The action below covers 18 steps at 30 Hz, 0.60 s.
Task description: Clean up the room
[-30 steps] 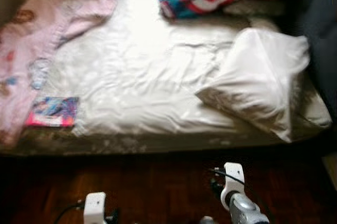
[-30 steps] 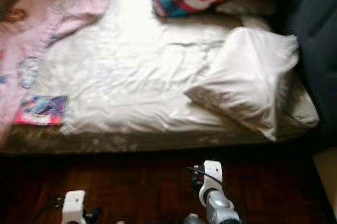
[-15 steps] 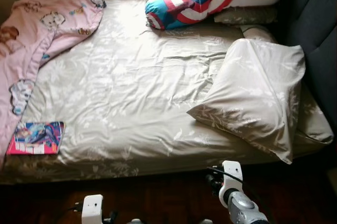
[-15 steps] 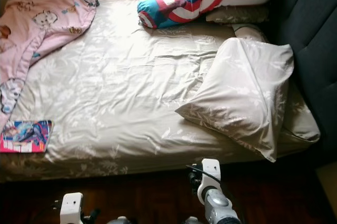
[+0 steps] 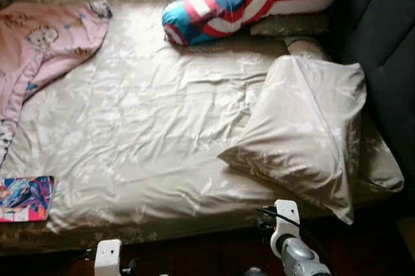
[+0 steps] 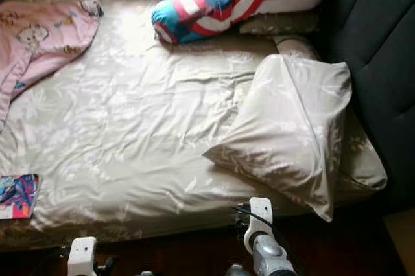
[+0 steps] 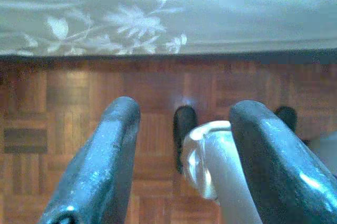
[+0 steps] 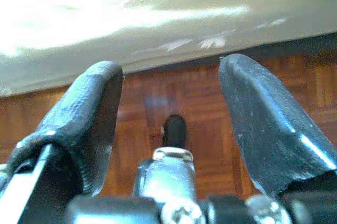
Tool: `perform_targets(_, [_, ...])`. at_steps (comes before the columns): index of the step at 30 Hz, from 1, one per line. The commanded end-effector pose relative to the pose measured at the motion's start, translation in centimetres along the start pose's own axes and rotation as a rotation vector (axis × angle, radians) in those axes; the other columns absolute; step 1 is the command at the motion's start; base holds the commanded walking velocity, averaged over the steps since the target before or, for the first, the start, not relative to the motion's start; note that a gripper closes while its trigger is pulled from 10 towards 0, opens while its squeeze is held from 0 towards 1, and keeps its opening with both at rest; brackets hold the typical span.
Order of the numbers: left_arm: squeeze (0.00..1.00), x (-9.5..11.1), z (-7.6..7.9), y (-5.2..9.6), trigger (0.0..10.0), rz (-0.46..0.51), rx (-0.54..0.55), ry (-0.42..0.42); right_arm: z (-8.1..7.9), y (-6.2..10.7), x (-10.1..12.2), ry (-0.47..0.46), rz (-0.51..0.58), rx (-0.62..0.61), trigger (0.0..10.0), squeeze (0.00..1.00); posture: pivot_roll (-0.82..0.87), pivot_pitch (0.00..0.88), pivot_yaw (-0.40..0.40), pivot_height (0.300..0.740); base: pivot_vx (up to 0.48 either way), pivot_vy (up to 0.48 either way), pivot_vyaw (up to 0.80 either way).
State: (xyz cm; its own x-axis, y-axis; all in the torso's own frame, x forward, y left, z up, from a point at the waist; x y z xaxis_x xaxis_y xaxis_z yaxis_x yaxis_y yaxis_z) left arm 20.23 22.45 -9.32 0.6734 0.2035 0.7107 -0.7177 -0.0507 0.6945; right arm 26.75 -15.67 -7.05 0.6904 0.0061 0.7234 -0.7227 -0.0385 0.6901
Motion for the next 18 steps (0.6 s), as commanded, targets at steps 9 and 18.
perform_targets(9, [0.00,-1.9,0.7,0.3,10.0,-0.064,-0.002,0.013,0.2,0.2,-0.8,-0.010,-0.025,-0.005,10.0,0.00,0.05,0.191,-0.055,0.740,0.290,0.000,0.00])
perform_targets(18, [0.00,-2.0,1.2,0.2,10.0,-0.068,-0.008,0.007,0.2,0.2,-0.9,-0.008,-0.027,-0.003,10.0,0.00,0.06,0.188,-0.054,0.740,0.000,0.000,0.00])
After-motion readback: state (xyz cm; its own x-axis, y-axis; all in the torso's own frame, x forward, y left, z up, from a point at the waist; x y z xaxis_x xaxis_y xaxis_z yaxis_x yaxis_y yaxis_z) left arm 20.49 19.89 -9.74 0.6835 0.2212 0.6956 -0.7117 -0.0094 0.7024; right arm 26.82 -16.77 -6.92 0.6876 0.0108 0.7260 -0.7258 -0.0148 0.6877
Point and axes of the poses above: a point about 5 cm out from each wrist's last joint towards the gripper, its own y axis pointing back from the gripper into the wrist, its own x axis along the axis of the wrist's last joint, z = x × y, the point moved 3 cm from there along -y, pointing out of the wrist towards the gripper, and after that the axes turned 7 degrees about y, right-handed, at the moved point
